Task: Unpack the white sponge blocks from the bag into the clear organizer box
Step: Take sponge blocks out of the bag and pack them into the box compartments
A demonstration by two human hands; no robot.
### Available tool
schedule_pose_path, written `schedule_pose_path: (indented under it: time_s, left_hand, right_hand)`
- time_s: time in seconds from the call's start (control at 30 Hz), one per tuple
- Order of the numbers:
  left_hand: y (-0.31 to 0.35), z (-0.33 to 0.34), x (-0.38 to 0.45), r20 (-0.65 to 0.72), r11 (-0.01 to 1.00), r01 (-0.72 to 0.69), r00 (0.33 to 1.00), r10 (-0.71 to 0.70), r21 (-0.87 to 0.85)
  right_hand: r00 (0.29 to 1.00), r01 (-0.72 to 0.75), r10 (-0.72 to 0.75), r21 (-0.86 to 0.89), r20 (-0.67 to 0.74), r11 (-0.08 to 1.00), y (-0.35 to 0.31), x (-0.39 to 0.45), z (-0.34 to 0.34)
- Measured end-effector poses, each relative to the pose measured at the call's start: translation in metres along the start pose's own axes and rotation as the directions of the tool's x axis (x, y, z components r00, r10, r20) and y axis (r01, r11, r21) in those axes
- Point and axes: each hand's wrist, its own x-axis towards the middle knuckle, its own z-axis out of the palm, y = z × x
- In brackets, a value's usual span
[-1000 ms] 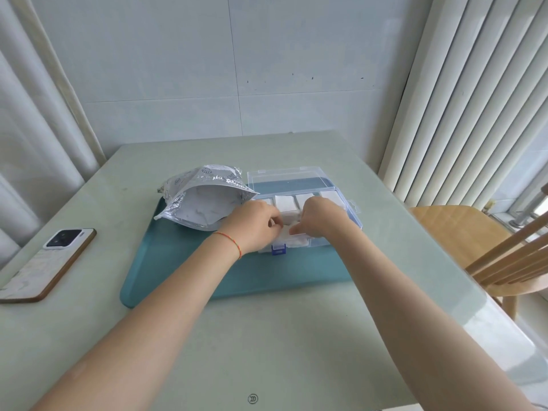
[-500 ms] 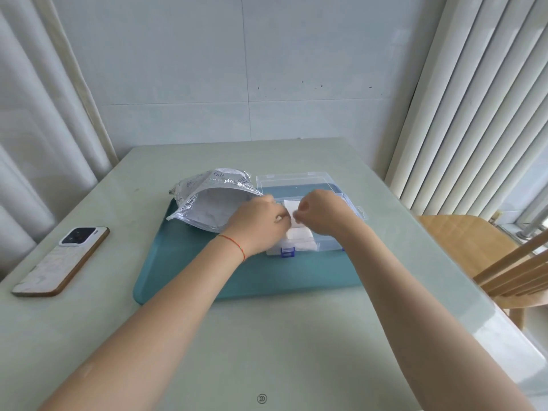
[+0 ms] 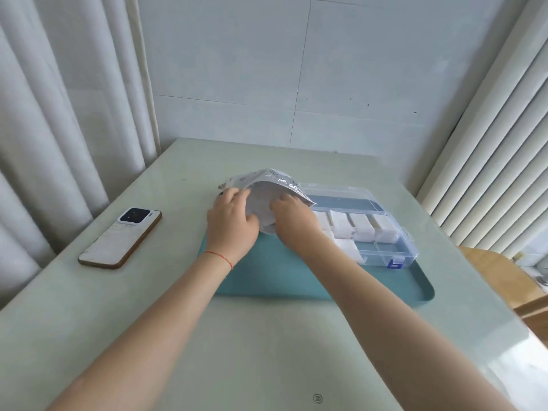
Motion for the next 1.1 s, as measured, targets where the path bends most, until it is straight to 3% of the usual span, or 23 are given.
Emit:
schedule_pose_path:
  time_s: [0.1, 0.23, 0.5, 0.67, 0.8, 1.0, 1.03, 1.1]
  left_hand:
    - [0.0, 0.002, 0.002, 0.007, 0.995, -0.009, 1.0, 0.01, -0.095]
    - [0.004, 0.002, 0.007, 0.029, 0.974, 0.008, 1.0, -0.001, -0.226]
    - [-0.003, 0.001, 0.013, 0.024, 0.968, 0.026, 1.0, -0.02, -0.248]
    - [-0.002, 0.003, 0.012, 0.023, 0.967, 0.019, 1.0, -0.014, -0.255]
    - [0.001, 0.004, 0.011, 0.036, 0.971, 0.018, 0.999, -0.01, -0.237]
    - [0.004, 0.006, 0.01, 0.082, 0.982, 0.025, 0.997, -0.01, -0.189]
    - [0.004, 0.006, 0.009, 0.063, 0.991, 0.021, 0.998, -0.012, -0.132]
    - [0.007, 0.007, 0.004, -0.101, 0.999, -0.045, 0.994, 0.046, 0.012]
  right_hand:
    - [0.999, 0.015, -0.025, -0.269, -0.034, 0.963, -0.005, 0.01, 0.011]
    - [0.998, -0.034, 0.013, -0.344, -0.063, 0.938, -0.01, 0.027, 0.015]
    - [0.996, -0.063, 0.074, -0.192, 0.051, 0.979, -0.01, 0.037, 0.001]
    - [0.986, -0.077, 0.107, -0.218, 0.126, 0.973, -0.006, 0.033, -0.015]
    - [0.993, -0.097, 0.105, -0.139, 0.052, 0.986, -0.001, 0.026, -0.018]
    - [0.985, -0.152, 0.166, 0.198, -0.054, 0.968, 0.014, 0.012, -0.016]
    - [0.984, -0.144, 0.165, 0.235, -0.072, 0.961, 0.017, 0.01, -0.016]
    - [0.981, -0.139, 0.17, 0.282, -0.089, 0.949, 0.02, 0.007, -0.016]
